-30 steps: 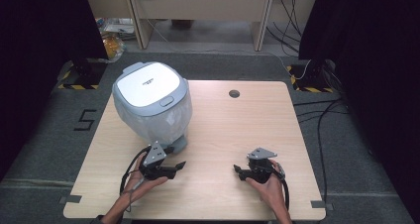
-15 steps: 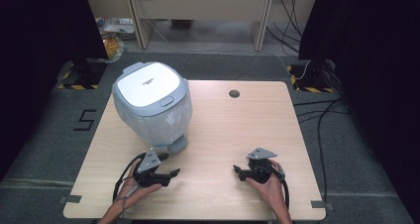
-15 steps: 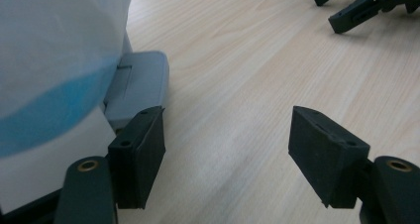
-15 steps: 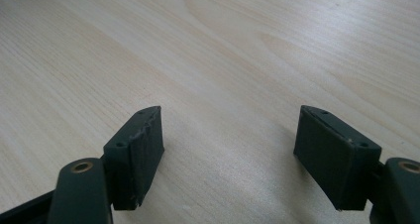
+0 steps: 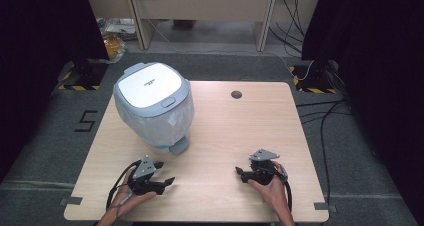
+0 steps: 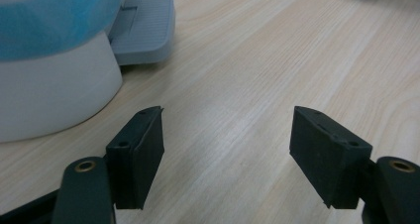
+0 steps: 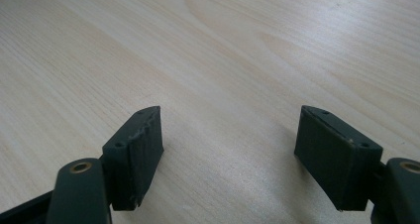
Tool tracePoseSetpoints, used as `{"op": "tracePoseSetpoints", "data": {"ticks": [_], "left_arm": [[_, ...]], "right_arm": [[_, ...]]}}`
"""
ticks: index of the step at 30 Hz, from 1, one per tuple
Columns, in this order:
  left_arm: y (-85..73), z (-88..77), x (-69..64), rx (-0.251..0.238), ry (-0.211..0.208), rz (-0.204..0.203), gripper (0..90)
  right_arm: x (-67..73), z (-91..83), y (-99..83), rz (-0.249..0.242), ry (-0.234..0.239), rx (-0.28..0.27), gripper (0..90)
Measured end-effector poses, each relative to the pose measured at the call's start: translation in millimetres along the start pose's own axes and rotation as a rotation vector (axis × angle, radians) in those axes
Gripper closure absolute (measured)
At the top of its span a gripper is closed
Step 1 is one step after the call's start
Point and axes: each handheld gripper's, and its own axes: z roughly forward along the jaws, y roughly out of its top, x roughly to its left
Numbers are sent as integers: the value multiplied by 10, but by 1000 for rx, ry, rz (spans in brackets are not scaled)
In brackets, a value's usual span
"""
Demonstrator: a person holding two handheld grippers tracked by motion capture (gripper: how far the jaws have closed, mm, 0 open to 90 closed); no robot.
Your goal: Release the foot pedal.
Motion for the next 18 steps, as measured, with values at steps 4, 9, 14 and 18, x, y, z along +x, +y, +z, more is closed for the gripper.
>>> {"op": "tracePoseSetpoints", "data": {"ticks": [4, 9, 14, 18], "left_arm": [[-25, -13, 6, 11, 2, -8, 289], [-80, 1, 26, 43, 3, -13, 279], [-89, 4, 27, 66, 17, -14, 266], [-94, 7, 28, 85, 24, -30, 263]], "right_arm": [[-2, 1, 0, -2, 1, -1, 266], [2, -1, 0, 1, 0, 1, 265], [2, -1, 0, -1, 1, 2, 263], [2, 1, 0, -3, 1, 1, 259]]}}
